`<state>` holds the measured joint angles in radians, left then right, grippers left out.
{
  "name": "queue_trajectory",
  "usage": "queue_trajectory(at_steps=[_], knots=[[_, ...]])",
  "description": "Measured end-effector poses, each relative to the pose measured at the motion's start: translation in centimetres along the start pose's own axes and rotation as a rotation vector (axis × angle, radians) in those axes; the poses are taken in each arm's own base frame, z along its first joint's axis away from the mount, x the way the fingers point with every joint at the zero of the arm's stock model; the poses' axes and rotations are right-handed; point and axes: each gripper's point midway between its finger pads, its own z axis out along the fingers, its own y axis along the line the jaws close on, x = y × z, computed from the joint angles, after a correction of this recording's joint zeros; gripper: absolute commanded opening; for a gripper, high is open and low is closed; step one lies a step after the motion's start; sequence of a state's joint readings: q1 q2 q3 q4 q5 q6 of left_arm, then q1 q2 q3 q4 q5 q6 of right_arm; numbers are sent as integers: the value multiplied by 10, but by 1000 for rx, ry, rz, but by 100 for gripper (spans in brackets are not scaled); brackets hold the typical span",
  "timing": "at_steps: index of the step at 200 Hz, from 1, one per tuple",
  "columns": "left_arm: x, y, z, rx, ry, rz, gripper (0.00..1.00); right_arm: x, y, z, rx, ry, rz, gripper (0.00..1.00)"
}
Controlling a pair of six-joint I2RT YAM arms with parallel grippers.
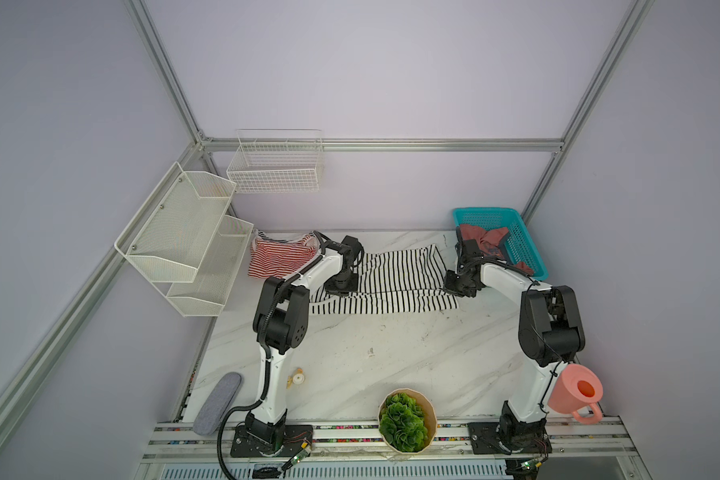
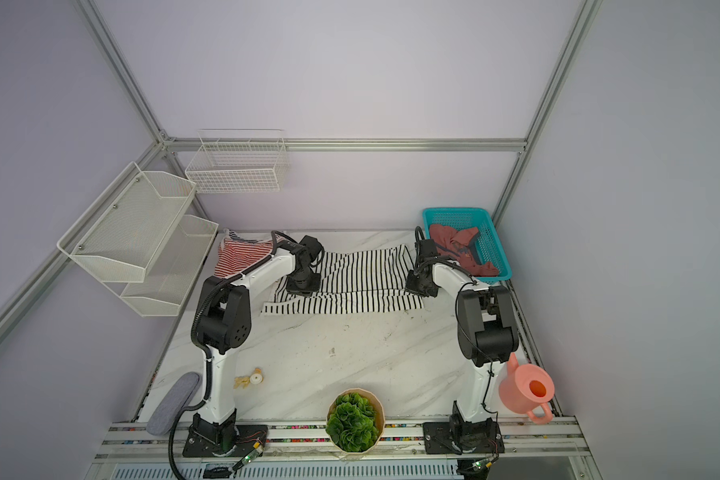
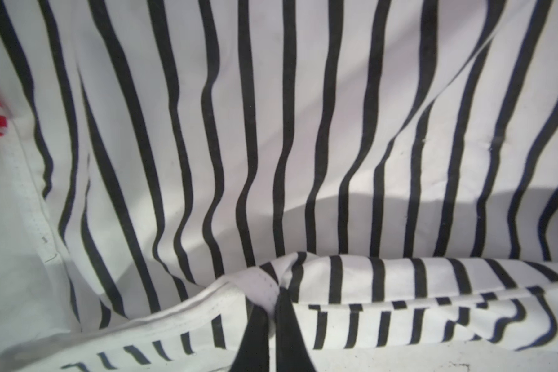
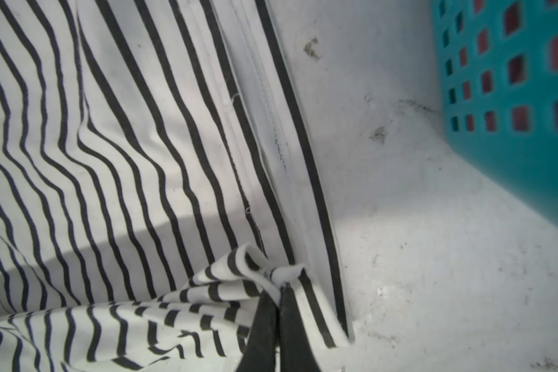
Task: Fold and stack tank tops
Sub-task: Fold the tank top at the center of the table.
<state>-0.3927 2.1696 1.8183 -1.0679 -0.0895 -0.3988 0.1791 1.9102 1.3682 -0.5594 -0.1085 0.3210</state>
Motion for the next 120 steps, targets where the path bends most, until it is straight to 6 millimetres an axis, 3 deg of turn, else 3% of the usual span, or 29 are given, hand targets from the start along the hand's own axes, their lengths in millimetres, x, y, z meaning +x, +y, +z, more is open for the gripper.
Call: queue_trajectory(at_steps=[50,99,120], knots=[[-5,-2,10,-6,15,0,0,-12,3,5,-7,-9,15,24],[-20,-4,12,-1,-4,-9,5,-32,11,-5,-31,-51,28,29],[-30,-6,8,5,-23,-14,11,-40,15,-9,-42,-71,33,30]])
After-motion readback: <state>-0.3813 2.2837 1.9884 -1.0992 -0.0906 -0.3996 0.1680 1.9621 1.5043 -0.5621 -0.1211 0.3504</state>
